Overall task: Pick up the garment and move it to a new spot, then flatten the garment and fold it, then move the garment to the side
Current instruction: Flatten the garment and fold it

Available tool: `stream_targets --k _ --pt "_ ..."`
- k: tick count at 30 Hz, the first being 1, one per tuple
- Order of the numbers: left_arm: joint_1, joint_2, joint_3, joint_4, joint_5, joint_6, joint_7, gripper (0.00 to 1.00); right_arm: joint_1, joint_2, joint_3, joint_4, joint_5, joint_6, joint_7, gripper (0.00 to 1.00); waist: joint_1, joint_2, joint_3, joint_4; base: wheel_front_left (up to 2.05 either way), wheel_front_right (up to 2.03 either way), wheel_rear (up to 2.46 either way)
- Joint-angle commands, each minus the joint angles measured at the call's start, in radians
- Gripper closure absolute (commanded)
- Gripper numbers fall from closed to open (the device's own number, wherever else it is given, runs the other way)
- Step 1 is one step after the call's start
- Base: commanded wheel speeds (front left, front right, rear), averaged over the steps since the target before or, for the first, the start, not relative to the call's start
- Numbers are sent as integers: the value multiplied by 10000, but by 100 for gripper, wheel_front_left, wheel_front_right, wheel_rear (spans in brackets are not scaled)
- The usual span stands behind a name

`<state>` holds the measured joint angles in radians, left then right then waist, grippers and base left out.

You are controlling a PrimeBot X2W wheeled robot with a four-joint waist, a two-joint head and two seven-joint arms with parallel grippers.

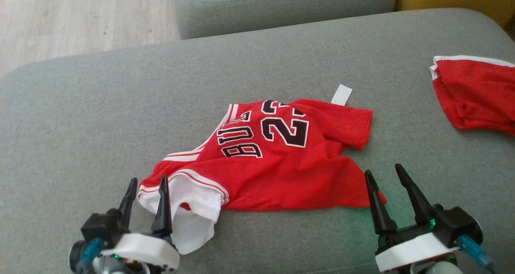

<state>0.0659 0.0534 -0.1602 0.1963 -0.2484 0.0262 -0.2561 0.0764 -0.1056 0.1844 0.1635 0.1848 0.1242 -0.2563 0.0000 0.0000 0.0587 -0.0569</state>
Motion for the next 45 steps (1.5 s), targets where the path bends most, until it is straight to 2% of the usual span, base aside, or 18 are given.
stream_targets --k 1,9,23,24,26,31,35,40,45 --pt "-83 174 302 -380 228 23 -56 0 -87 -60 197 -331 1 65 -55 0 0 0 41 -39 0 0 0" --pt "1323 490 -113 -749 1419 -40 -57 0 -36 -81 30 -375 0 65 -55 0 0 0 178 -151 0 0 0" --pt "1363 302 -321 242 1508 592 49 0 -91 -131 -19 -373 -23 65 -55 0 0 0 286 -31 0 0 0" --pt "1343 298 -328 291 1499 606 45 13 -84 -146 -18 -373 -22 65 -55 0 0 0 283 -31 0 0 0" --pt "1310 303 -330 345 1509 651 31 100 -60 -162 -33 -372 -18 65 -55 0 0 0 276 -24 0 0 0" --pt "1302 352 -300 609 1410 673 78 100 37 -198 -21 -331 -10 65 -55 0 0 0 246 17 0 0 0" --pt "1291 550 -77 608 1422 862 29 100 394 -273 -245 -23 -42 65 -55 0 0 0 215 147 0 0 0" --pt "1210 863 312 360 1326 958 -30 100 879 -541 -315 1207 -209 65 -55 0 0 0 238 285 0 0 0" --pt "1154 1150 715 183 1243 1078 -49 100 726 -481 -474 1964 -243 65 -55 0 0 0 274 301 0 0 0"
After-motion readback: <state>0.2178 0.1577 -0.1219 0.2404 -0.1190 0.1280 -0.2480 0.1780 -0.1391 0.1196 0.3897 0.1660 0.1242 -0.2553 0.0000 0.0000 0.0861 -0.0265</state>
